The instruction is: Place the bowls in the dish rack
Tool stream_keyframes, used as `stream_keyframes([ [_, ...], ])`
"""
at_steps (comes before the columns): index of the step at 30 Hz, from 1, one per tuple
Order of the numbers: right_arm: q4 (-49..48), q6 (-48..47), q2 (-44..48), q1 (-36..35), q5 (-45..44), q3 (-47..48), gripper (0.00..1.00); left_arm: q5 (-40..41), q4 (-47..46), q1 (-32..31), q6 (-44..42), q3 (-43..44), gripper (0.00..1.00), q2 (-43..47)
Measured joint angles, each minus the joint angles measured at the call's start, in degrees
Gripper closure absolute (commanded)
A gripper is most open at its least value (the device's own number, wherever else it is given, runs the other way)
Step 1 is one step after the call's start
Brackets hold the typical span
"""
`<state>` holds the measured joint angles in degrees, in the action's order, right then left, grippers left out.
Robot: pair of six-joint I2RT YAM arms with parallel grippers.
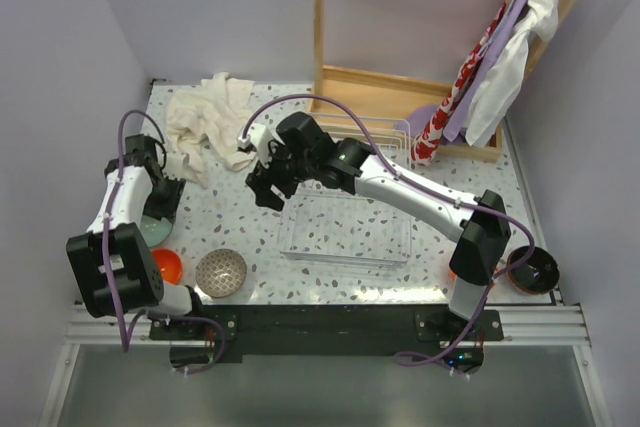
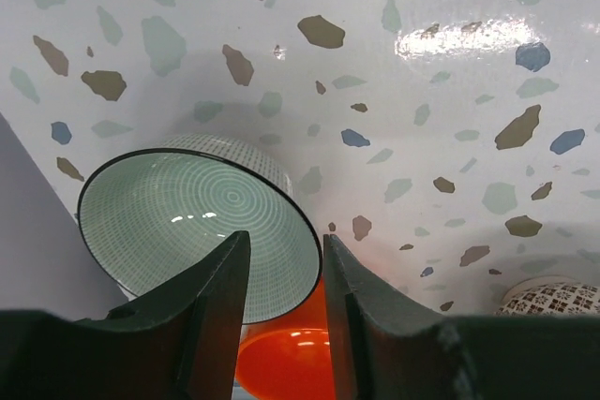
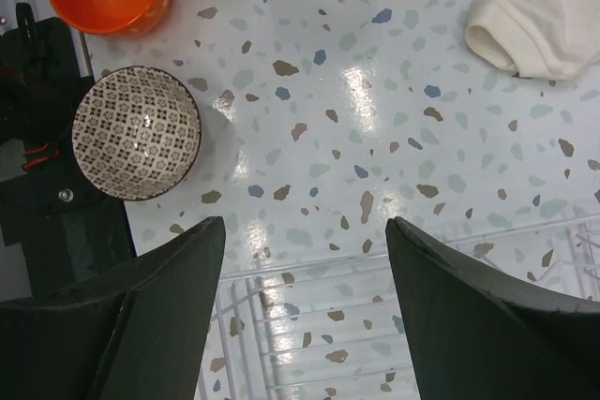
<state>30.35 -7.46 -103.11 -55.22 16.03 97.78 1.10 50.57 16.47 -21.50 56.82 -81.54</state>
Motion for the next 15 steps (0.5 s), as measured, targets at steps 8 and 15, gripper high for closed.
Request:
stream_keyframes([
  [8,0.02,-0.11,0.94,0.42,-0.09,-1.95,0.26,0.26,-0.46,-1.99,2.05,-0.50,0.61,-0.98],
  [15,0.02,-0.26,2.29,0.52,-0.09,-2.93,0.26,2.58,-1.73,-2.36,3.58,-2.29,0.64,-1.25],
])
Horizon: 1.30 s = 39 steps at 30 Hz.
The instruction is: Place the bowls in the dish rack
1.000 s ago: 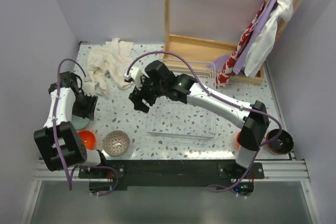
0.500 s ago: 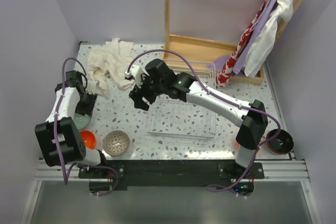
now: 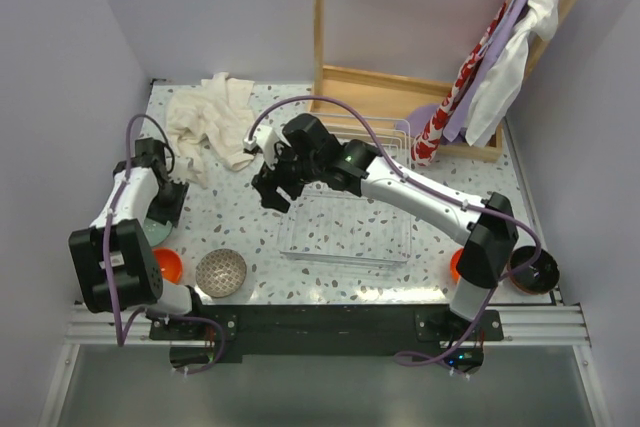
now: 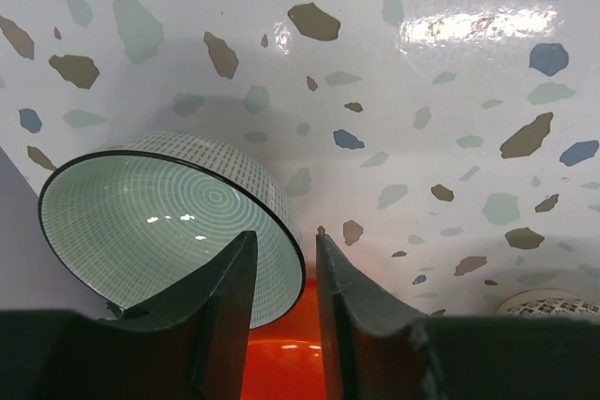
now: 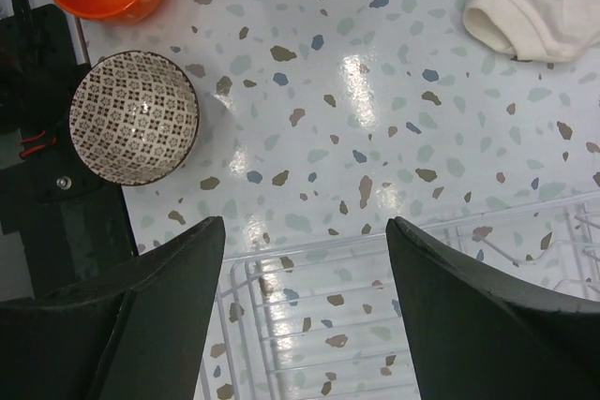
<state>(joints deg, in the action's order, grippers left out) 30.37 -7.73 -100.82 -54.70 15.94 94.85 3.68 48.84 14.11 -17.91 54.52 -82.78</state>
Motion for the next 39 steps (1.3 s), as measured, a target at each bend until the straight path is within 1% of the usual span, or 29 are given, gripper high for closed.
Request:
stream_keyframes([
  [1,-0.02,0.00,0.22,0.00,0.00,-0.04,0.26,0.37,0.04,0.00,0.26,-0.26,0.65,-0.20],
  [2,0.00,0.00,0.35,0.02,0.00,-0.09,0.26,0.70,-0.11,-0.02,0.42,-0.55,0.71,-0.42],
  [3,0.00,0.00,0.52,0.02,-0.02,-0.13,0.26,0.98,-0.24,-0.07,0.48,-0.81,0.76,-0.61],
  [4,0.00,0.00,0.68,0.02,-0.02,-0.15,0.26,1.16,-0.35,-0.07,0.81,-1.05,0.85,-0.81],
  [7,0.00,-0.02,1.14,0.07,-0.02,-0.39,0.26,1.66,-0.31,-0.42,1.27,-1.31,1.00,-1.27],
  [11,0.42,-0.52,1.60,0.13,-0.39,-0.42,0.27,3.54,0.50,-0.76,1.46,-0.68,1.00,-0.74],
  [13,1.09,-1.05,2.01,0.13,-0.92,-0.42,0.28,3.17,0.98,-0.74,1.40,-0.28,1.00,0.35],
  [15,2.25,-1.99,2.93,0.13,-2.10,-0.42,0.28,2.62,2.99,-0.83,0.81,0.98,1.00,1.84],
  [16,2.84,-2.43,3.61,0.17,-3.04,-0.42,0.26,2.23,4.72,-0.90,0.63,2.54,1.00,2.64],
  [19,4.63,-2.43,6.75,1.16,-4.94,-0.48,0.19,-0.15,9.29,-0.90,-0.15,9.79,1.00,4.46],
  [21,6.08,-0.96,9.62,3.13,-5.97,-0.48,0.16,-3.56,11.89,-1.03,-0.76,17.44,1.00,4.70],
  [23,7.39,0.57,11.98,6.45,-6.23,-0.48,0.13,-7.82,13.44,-1.68,-1.14,25.59,1.00,4.70],
  [25,9.84,2.49,13.99,11.50,-5.66,-0.48,0.13,-11.98,14.36,-2.75,-1.33,31.50,1.00,4.55],
  [28,13.68,4.35,14.78,17.88,-5.29,-0.66,0.13,-20.22,15.39,-6.01,-1.27,37.68,1.00,4.02],
  [31,17.11,5.09,14.97,22.34,-5.14,-2.69,0.13,-28.55,14.75,-10.58,-0.17,39.17,1.00,3.08],
  [34,20.17,4.22,15.30,23.96,-6.43,-4.55,0.13,-36.68,12.94,-15.82,2.78,38.38,1.00,1.49],
  [36,21.00,3.56,15.87,24.65,-7.58,-5.73,0.13,-40.96,9.81,-19.23,5.07,36.63,1.00,1.03],
  [38,21.66,2.99,16.83,25.81,-9.03,-6.86,0.14,-45.72,2.99,-23.56,9.51,32.17,1.00,1.27],
  [39,22.03,2.64,17.29,26.60,-9.73,-7.17,0.14,-46.75,1.55,-25.66,10.36,31.21,1.00,1.25],
])
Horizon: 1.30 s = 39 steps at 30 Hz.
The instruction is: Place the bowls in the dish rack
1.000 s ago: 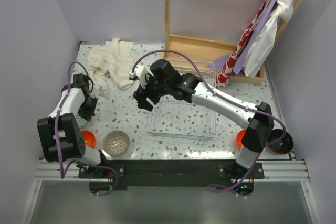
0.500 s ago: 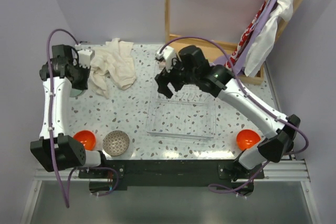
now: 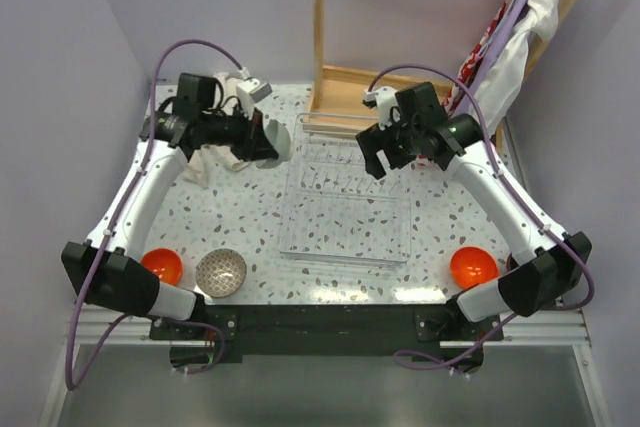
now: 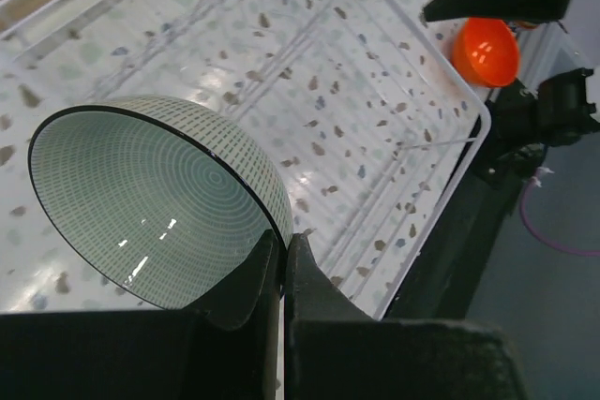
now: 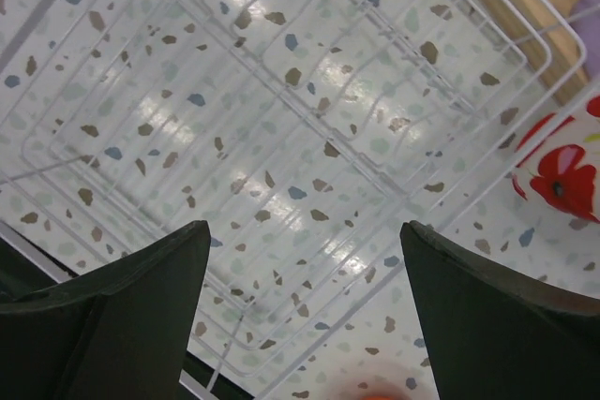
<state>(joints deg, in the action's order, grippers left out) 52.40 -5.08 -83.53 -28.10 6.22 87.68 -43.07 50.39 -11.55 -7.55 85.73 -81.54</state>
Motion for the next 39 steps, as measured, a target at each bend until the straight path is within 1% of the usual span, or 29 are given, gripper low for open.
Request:
stream_keyframes([
  [2,0.59,-0.50,0.70,1.46,-1.81,-0.31,0.16,-2.01,-5.51,-4.50,3.85,-3.21,1.00,-0.02],
  [5,0.83,-0.48,1.95,3.93,-2.93,-1.68,0.17,-5.29,-12.72,-9.51,9.35,-5.73,1.00,-1.18],
  [7,0.90,-0.26,3.21,5.84,-3.10,-3.80,0.17,-8.37,-18.69,-11.87,13.22,-6.93,1.00,-3.06],
  [11,1.70,0.66,4.85,8.76,-3.08,-5.86,0.17,-11.45,-28.00,-14.75,19.32,-8.83,1.00,-8.20],
  [16,3.67,0.48,5.86,10.45,-3.04,-5.55,0.18,-12.76,-34.99,-20.33,24.72,-8.83,1.00,-15.80],
  [20,6.88,-0.92,5.84,10.47,-2.97,-3.93,0.18,-15.52,-40.06,-24.55,29.77,-8.83,1.00,-20.00],
  [22,8.37,-1.62,5.84,10.47,-2.60,-2.86,0.18,-16.90,-45.57,-25.24,33.53,-9.62,1.00,-21.40],
  [26,9.92,-2.93,6.60,10.47,-2.58,-2.25,0.18,-18.45,-59.43,-24.83,42.53,-13.27,1.00,-23.28],
  [28,10.27,-3.26,7.23,10.47,-2.67,-2.38,0.18,-18.69,-64.94,-24.63,46.56,-14.73,1.00,-24.94],
  [32,10.86,-3.72,9.03,10.47,-2.64,-2.58,0.18,-19.02,-70.64,-24.46,52.28,-16.68,1.00,-27.87],
  [39,11.02,-4.46,9.68,10.47,-2.67,-2.58,0.18,-19.21,-82.71,-24.46,62.38,-22.86,1.00,-28.94],
])
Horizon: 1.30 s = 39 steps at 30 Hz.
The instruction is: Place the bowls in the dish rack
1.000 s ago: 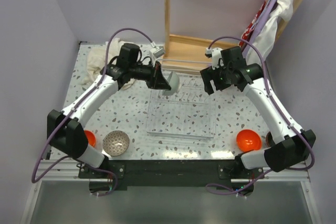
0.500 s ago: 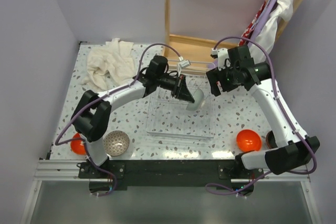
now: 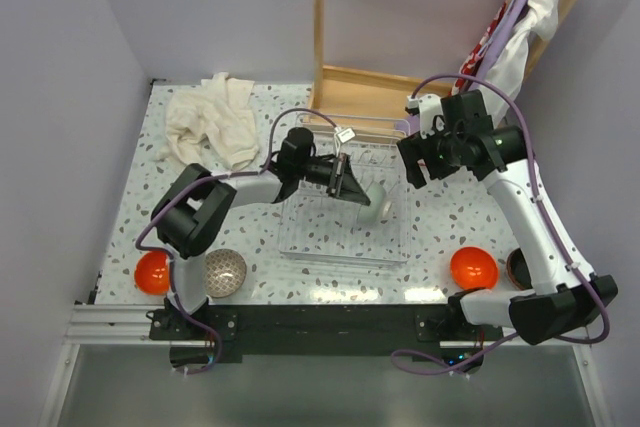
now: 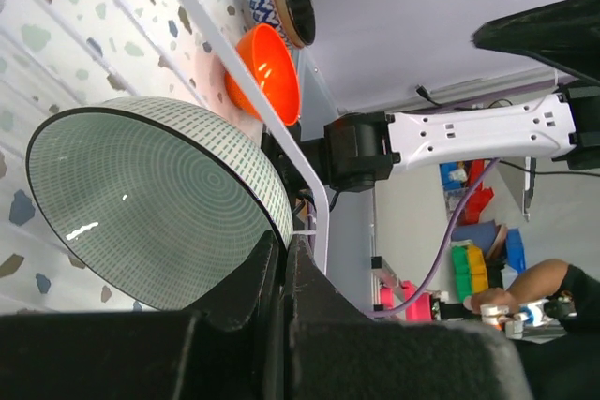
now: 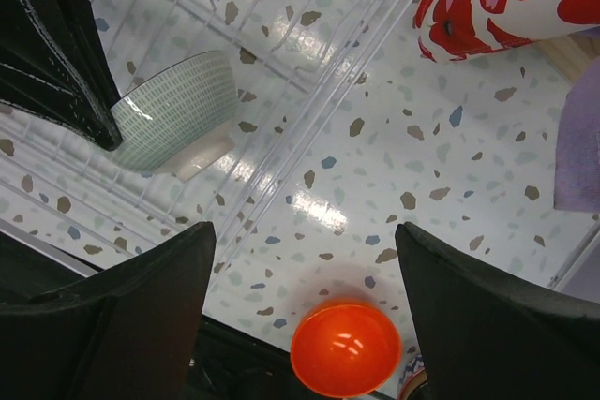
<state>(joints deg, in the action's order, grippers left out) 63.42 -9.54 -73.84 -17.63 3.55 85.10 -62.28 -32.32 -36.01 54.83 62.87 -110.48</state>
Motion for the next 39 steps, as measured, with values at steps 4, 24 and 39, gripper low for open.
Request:
stream_keyframes([
  [4,0.07,-0.22,-0.02,0.00,0.02,-0.02,0.18,1.75,-4.63,0.13,4.48,-4.35,1.00,-0.68],
  [24,-0.04,-0.37,-0.90,0.00,0.48,-0.33,0.19,6.97,1.40,4.72,5.86,-4.57,0.90,-1.40],
  [39,-0.48,-0.35,-1.64,0.00,1.11,-1.01,0.19,12.61,27.52,10.19,-14.64,-4.39,0.46,5.55],
])
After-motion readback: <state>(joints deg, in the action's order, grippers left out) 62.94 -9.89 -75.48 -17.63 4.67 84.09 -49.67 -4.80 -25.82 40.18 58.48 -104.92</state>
